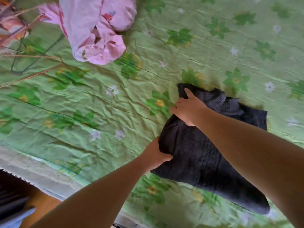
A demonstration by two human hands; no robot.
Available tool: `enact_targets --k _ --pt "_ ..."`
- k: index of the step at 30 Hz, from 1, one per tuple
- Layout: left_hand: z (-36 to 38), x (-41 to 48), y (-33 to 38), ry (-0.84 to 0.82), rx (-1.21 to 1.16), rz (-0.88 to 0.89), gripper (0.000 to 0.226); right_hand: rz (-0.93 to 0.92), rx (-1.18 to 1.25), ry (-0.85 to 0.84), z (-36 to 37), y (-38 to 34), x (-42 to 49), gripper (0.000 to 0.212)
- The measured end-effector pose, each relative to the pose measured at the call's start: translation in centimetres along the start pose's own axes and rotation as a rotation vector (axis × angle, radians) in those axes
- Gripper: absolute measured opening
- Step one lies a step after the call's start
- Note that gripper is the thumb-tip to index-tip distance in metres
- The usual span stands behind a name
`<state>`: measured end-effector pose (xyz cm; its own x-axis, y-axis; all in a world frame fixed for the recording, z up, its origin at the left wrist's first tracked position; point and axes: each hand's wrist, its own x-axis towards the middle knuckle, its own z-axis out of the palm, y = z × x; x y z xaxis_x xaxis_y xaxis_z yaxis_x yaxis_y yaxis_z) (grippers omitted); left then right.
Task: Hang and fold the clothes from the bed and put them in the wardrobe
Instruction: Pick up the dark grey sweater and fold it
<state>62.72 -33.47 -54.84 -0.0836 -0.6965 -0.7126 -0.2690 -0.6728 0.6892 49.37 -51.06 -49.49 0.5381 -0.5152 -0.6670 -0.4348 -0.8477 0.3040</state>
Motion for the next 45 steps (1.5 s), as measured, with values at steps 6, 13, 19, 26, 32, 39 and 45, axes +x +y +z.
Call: enact_targets --k 6,13,19,26,32,39,45 --pt "4.2 -3.2 5.3 -0.131 -0.025 0.165 0.058 0.042 -0.010 0.069 1.8 4.4 -7.9 0.056" --pt "16.8 -5.3 10.3 -0.187 0.292 0.311 0.089 0.192 -0.001 0.163 9.9 9.1 -19.4 0.049" --pt "25.2 -3.6 10.1 -0.445 0.542 0.104 0.095 0.390 0.198 -0.137 20.8 8.3 -22.9 0.072" --pt "24.5 -3.3 8.8 0.046 0.679 0.625 0.038 0.697 0.919 0.277 23.0 7.1 -20.8 0.041" --pt "22.3 -1.4 5.8 0.189 0.395 0.103 0.103 0.531 0.837 0.122 22.3 7.7 -14.8 0.079" --pt "21.0 0.2 4.1 0.037 0.127 -0.129 0.079 0.686 1.063 0.024 23.6 9.8 -11.1 0.130" --pt "17.0 -0.3 5.0 -0.280 -0.057 -0.142 0.064 0.636 1.495 -0.013 23.0 14.1 -13.1 0.052"
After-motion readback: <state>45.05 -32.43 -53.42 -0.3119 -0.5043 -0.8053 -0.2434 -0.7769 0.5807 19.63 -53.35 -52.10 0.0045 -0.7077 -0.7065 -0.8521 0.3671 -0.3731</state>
